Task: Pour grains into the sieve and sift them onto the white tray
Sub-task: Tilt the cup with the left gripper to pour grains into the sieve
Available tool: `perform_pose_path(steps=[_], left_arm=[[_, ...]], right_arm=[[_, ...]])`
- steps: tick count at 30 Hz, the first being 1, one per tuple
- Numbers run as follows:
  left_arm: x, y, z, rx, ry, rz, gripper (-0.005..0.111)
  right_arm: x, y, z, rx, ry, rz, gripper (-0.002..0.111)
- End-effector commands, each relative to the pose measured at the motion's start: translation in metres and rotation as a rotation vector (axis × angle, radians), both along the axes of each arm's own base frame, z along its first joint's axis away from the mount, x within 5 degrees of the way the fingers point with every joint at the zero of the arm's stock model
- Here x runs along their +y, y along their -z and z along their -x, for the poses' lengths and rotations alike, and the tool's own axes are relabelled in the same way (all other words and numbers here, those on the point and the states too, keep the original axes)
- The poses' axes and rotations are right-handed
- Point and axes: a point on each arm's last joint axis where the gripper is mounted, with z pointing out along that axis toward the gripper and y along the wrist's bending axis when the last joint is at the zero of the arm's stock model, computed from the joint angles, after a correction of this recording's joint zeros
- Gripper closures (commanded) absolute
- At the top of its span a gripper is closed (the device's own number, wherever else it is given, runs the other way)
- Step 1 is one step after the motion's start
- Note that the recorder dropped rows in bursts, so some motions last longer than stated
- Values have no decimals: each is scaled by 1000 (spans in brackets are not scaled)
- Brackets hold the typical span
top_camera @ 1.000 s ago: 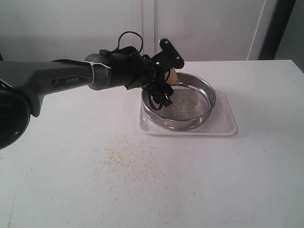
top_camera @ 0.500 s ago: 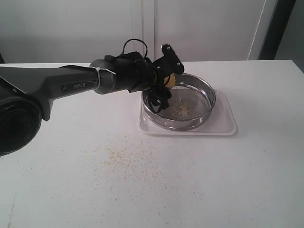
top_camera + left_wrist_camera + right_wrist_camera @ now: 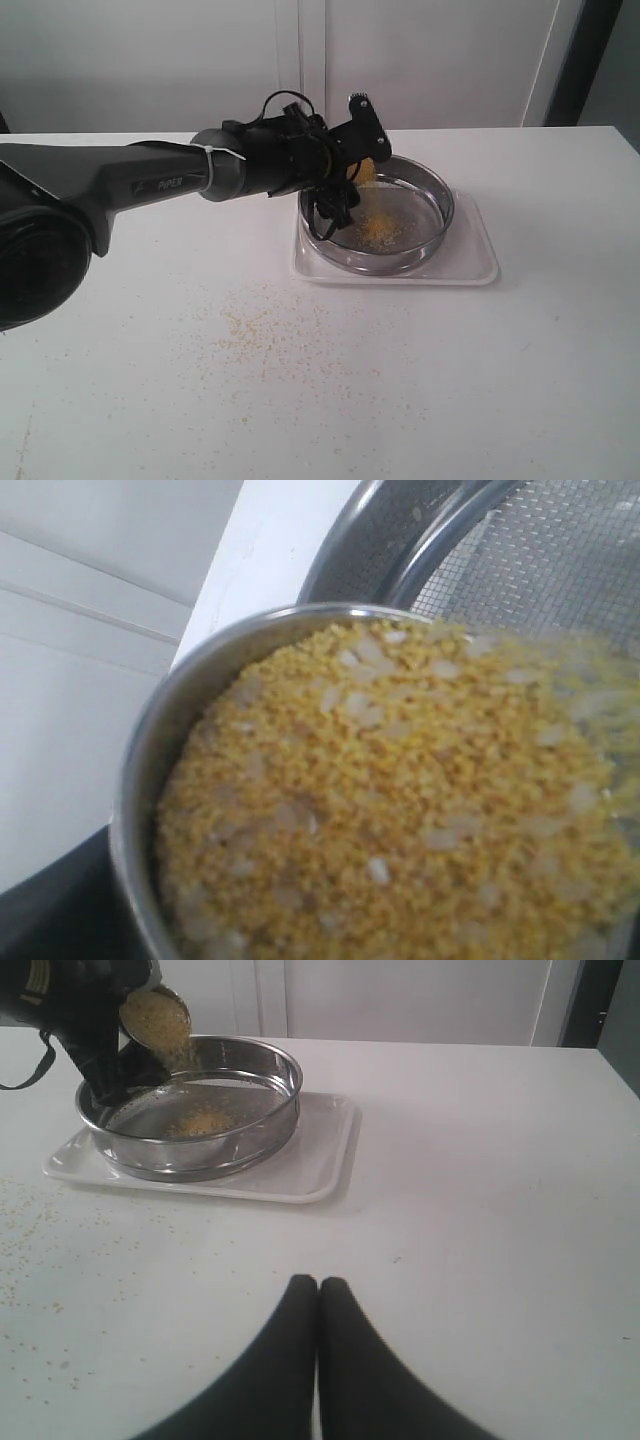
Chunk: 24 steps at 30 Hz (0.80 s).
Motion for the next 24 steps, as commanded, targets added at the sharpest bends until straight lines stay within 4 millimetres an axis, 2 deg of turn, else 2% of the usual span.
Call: perform_pose_path(steps=[1,15,19,24], left_arm=[[-4,-15,0,-65,41,-1,107],[-4,-17,-2,-112,66,-50,107],[-11,-27,-4,-143,69,-30,107],[-18,-26,-4,-171,92,-85,107]], right_arm=[[-1,2,0,-3,9,6,108],[-1,2,0,-3,9,6,108],[-1,2,0,-3,9,6,108],[-1,2,0,-3,9,6,108]])
